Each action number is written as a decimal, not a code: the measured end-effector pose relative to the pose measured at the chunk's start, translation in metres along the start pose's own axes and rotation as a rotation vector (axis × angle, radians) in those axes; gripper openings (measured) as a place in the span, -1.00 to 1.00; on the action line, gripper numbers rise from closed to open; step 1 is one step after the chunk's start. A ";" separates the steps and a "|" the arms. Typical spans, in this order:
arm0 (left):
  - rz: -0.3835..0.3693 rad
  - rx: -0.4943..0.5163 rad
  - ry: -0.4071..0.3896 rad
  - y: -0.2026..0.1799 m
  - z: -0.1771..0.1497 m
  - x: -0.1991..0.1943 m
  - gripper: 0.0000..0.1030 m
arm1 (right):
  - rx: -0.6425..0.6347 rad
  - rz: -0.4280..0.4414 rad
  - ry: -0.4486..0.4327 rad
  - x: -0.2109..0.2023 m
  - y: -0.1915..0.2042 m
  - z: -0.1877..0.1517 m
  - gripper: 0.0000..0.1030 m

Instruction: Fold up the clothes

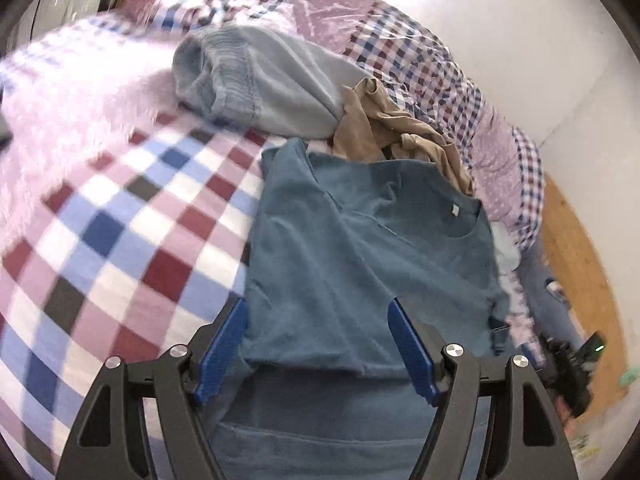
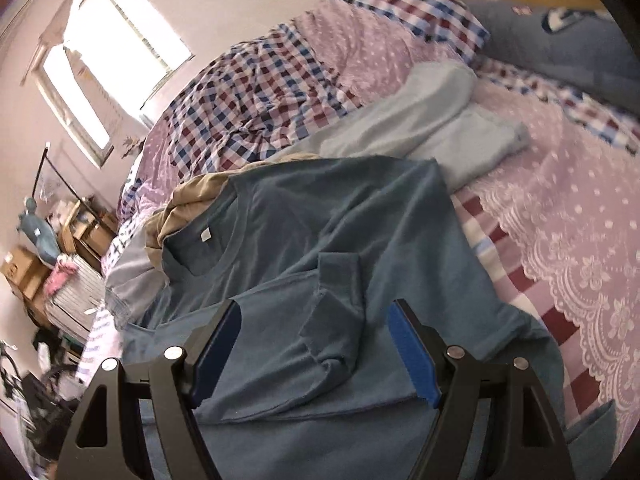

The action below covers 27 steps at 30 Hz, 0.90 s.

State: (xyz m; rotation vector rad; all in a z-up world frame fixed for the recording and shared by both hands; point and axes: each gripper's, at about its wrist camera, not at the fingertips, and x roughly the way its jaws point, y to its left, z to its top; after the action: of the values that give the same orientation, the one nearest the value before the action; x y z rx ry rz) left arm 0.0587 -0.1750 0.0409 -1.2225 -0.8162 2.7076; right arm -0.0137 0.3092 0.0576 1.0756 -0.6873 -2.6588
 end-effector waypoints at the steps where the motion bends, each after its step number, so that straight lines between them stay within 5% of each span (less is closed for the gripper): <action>1: -0.007 0.011 -0.008 -0.004 0.002 0.001 0.49 | -0.015 -0.006 -0.006 0.001 0.004 0.000 0.54; 7: 0.008 -0.057 0.010 0.014 0.016 0.012 0.45 | -0.094 -0.023 -0.010 0.009 0.024 -0.008 0.52; 13: 0.035 -0.095 0.069 0.032 0.019 0.026 -0.25 | -0.145 -0.064 -0.058 0.004 0.030 -0.010 0.49; 15: 0.040 -0.098 0.082 0.034 0.019 0.029 -0.54 | -0.144 -0.092 -0.075 0.001 0.027 -0.008 0.33; 16: 0.066 -0.092 0.084 0.034 0.019 0.030 -0.89 | -0.151 -0.100 -0.072 0.001 0.027 -0.008 0.13; 19: 0.070 -0.087 0.086 0.033 0.019 0.032 -0.94 | -0.239 -0.139 -0.051 0.008 0.040 -0.013 -0.07; 27: 0.117 -0.036 0.090 0.027 0.017 0.038 -0.94 | -0.403 -0.310 0.091 0.053 0.050 -0.038 -0.17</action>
State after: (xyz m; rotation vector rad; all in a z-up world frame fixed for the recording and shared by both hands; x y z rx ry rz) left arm 0.0244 -0.1956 0.0108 -1.4321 -0.8103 2.7146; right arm -0.0246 0.2344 0.0256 1.2510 0.0447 -2.7977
